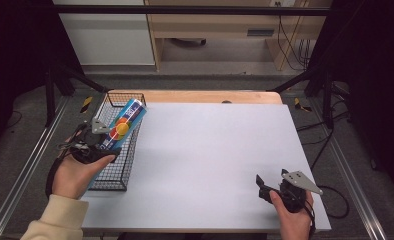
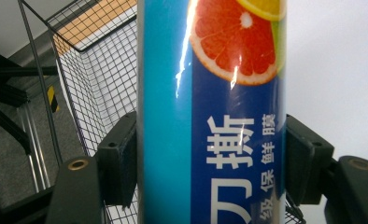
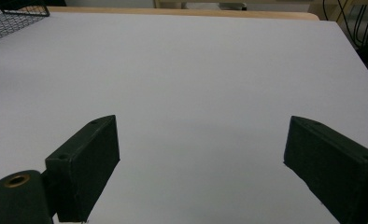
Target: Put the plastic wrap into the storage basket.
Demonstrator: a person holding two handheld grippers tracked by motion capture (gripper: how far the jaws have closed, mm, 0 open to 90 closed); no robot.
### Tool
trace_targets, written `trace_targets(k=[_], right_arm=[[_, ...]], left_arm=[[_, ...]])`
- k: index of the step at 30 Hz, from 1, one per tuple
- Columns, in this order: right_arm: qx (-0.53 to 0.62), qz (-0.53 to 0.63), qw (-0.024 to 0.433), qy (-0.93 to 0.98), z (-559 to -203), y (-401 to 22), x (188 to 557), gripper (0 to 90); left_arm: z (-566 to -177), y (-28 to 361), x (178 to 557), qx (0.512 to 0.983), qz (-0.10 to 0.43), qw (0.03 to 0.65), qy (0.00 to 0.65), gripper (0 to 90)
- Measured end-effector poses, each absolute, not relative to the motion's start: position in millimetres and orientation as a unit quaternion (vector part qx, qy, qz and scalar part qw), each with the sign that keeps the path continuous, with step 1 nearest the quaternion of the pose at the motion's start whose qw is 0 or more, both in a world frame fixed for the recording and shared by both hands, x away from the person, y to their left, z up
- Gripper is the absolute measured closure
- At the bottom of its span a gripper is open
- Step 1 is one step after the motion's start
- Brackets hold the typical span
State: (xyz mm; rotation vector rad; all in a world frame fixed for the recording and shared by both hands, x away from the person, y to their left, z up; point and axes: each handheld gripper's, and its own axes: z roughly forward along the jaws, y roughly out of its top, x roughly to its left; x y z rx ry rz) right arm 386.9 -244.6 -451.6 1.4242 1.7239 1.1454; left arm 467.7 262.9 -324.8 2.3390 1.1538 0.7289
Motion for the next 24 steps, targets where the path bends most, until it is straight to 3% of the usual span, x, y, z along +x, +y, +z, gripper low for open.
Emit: trace_targets(k=[24], right_arm=[[0.538,0.438,0.309,0.651,-450.2,-244.6,386.0,10.7]], left_arm=[[-335.7,263.5,474.7,0.839,0.26,0.18,0.444,32.2]])
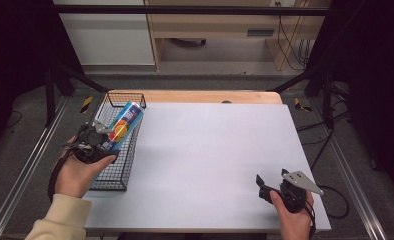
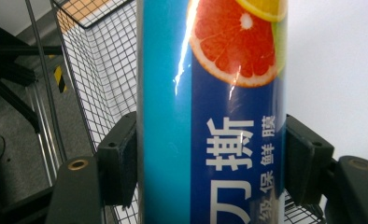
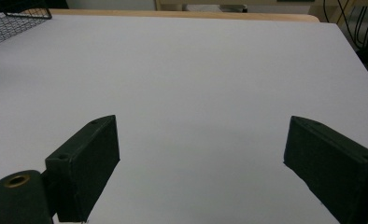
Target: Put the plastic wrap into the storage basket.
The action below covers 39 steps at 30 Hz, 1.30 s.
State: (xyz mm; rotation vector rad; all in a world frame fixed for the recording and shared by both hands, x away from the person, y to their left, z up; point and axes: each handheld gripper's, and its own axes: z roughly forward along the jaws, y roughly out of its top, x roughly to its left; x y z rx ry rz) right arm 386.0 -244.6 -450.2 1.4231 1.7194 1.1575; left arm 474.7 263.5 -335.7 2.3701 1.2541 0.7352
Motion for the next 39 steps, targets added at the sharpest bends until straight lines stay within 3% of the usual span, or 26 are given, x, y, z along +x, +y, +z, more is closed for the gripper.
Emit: trace_targets(k=[20,39], right_arm=[[0.535,0.445,0.304,0.651,-449.4,-245.5,386.7,10.8],[0.532,0.448,0.301,0.653,-448.9,-245.8,387.1,10.8]], left_arm=[[-347.8,261.9,496.7,0.837,0.26,0.098,0.47,32.2],[-356.6,266.1,517.2,0.828,0.241,0.065,0.502,32.2]])
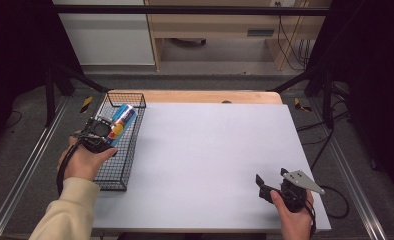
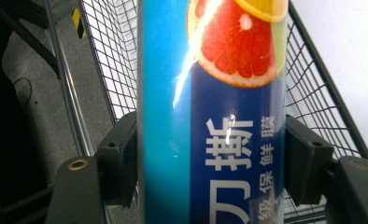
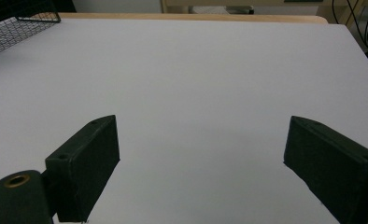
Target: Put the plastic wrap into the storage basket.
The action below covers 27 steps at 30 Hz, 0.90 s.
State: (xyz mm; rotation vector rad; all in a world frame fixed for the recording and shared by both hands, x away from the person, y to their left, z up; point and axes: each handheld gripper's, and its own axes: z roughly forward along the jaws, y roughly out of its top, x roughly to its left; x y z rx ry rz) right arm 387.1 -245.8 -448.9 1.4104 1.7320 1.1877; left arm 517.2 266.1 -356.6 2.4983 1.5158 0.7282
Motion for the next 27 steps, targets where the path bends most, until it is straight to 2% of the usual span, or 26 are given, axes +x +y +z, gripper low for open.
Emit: trace_targets(k=[27], right_arm=[[0.531,0.45,0.301,0.652,-448.3,-246.7,386.8,10.7]], left_arm=[[-368.4,268.5,532.8,0.824,0.22,0.045,0.52,32.2]])
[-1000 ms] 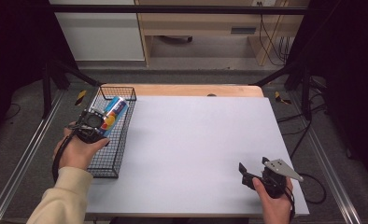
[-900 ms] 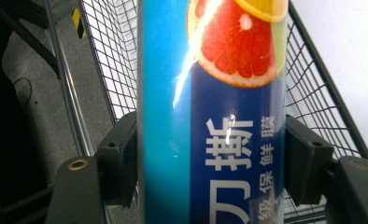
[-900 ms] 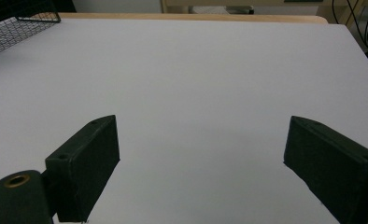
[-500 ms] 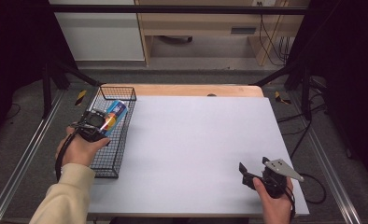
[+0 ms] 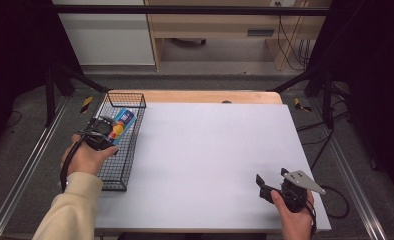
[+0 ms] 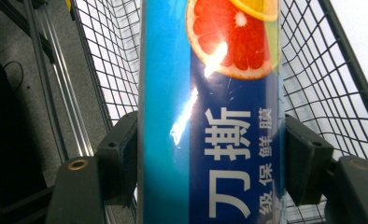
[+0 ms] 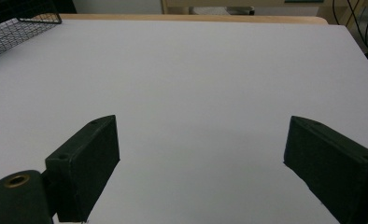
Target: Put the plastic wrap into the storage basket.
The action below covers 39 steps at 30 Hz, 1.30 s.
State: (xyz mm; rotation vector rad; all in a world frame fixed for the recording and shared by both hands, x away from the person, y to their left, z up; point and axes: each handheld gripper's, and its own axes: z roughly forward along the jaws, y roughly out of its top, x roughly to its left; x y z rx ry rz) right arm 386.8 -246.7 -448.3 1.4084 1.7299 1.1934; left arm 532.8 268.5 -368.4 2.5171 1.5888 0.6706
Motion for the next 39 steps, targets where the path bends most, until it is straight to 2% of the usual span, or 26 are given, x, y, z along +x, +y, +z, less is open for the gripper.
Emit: trace_targets(k=[13,39], right_arm=[[0.532,0.449,0.298,0.653,-448.6,-246.7,387.0,10.7],[0.529,0.448,0.295,0.658,-449.3,-245.5,388.0,10.9]], left_arm=[[-382.8,269.0,544.6,0.828,0.193,0.014,0.526,32.2],[-392.1,260.3,552.6,0.84,0.191,-0.033,0.507,32.2]])
